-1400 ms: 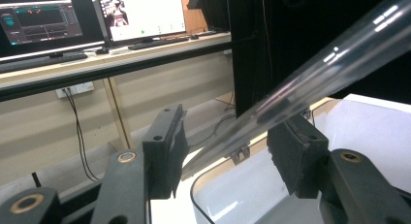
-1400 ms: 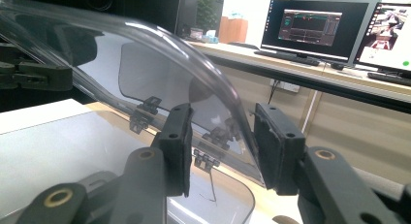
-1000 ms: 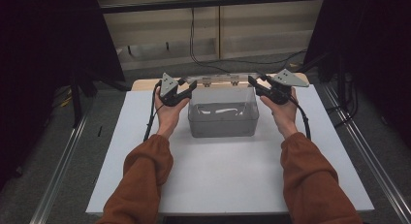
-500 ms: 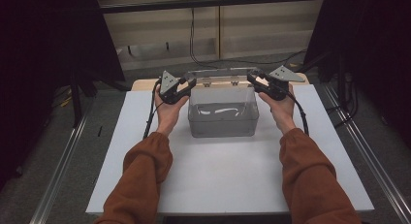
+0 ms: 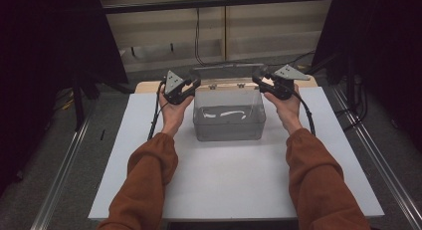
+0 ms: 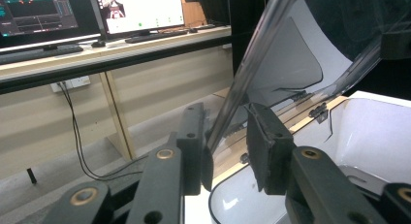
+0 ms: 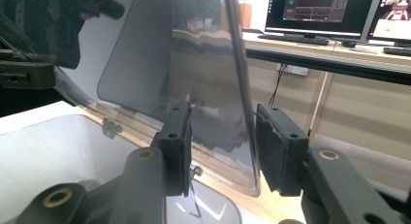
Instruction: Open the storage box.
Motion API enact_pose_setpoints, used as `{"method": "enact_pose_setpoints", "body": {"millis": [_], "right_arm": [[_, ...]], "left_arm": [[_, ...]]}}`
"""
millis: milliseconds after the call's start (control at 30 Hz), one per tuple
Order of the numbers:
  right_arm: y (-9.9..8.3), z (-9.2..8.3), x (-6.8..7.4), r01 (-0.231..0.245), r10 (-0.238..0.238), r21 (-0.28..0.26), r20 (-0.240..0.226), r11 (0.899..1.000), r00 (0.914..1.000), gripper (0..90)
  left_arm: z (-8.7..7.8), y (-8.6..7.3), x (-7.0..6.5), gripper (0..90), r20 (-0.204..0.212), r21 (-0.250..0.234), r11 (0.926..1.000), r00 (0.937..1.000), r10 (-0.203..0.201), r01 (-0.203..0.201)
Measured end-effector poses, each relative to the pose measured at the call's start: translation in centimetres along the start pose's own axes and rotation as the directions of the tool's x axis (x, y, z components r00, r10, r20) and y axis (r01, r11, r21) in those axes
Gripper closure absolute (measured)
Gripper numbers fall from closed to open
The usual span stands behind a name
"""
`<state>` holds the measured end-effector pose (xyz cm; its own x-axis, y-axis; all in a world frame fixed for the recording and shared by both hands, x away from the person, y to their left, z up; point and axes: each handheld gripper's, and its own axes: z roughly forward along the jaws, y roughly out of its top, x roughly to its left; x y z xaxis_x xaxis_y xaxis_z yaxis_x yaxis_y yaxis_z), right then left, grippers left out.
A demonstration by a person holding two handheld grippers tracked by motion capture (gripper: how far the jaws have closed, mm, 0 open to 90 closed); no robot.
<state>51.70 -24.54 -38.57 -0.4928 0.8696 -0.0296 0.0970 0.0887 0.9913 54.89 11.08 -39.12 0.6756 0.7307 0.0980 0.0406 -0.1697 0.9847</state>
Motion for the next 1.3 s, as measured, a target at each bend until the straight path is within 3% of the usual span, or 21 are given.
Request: {"method": "enact_pose_setpoints", "body": {"millis": [200, 400, 467, 533, 733, 933, 1067, 1100, 1300], "right_arm": [[-0.4, 0.4, -0.5, -0.02, 0.019, 0.017, 0.01, 1.0, 0.9998, 54.9], [-0.9, 0.9, -0.8, -0.028, 0.028, 0.02, 0.005, 0.999, 0.9996, 60.5], [-1.1, 1.0, -0.8, -0.038, 0.038, 0.019, 0.0, 0.999, 0.9993, 61.6], [-1.4, 1.1, -0.9, -0.035, 0.035, 0.027, 0.002, 0.999, 0.9994, 62.9], [-1.8, 1.4, -1.2, -0.011, 0.01, 0.055, 0.007, 0.998, 0.9999, 68.6], [-1.7, 1.7, -1.5, -0.016, 0.016, 0.053, 0.003, 0.998, 0.9999, 71.2], [-1.8, 1.9, -1.7, -0.024, 0.024, 0.049, 0.007, 0.999, 0.9997, 72.7], [-1.8, 1.9, -1.7, -0.024, 0.023, 0.05, 0.011, 0.998, 0.9997, 73.2], [-1.7, 2.1, -1.8, -0.016, 0.015, 0.056, 0.009, 0.998, 0.9998, 74.2]], "left_arm": [[0.2, 0.1, 0.2, 69.5, 0.001, 0.002, 1.0, 1.0, 0.001, -0.001], [0.5, 0.2, 0.1, 69.5, -0.009, 0.005, 1.0, 1.0, 0.002, -0.002], [0.5, 0.2, 0.2, 69.6, -0.01, 0.02, 0.9996, 0.9997, 0.021, -0.021], [0.7, 0.2, 0.2, 69.5, -0.007, 0.008, 0.9999, 1.0, 0.006, -0.006], [1.0, 0.3, 0.4, 69.6, -0.013, 0.019, 0.9997, 0.9998, 0.015, -0.014], [1.3, 0.3, 0.6, 66.8, -0.017, 0.03, 0.9991, 0.9994, 0.03, -0.029], [1.7, -0.2, 0.5, 61.3, -0.005, 0.028, 0.9996, 1.0, -0.004, 0.004], [1.8, -0.3, 0.6, 58.9, -0.006, 0.034, 0.9992, 0.9998, 0.019, -0.019], [2.0, -0.4, 0.9, 60.3, -0.016, 0.046, 0.9989, 0.9999, 0.007, -0.006]]}}
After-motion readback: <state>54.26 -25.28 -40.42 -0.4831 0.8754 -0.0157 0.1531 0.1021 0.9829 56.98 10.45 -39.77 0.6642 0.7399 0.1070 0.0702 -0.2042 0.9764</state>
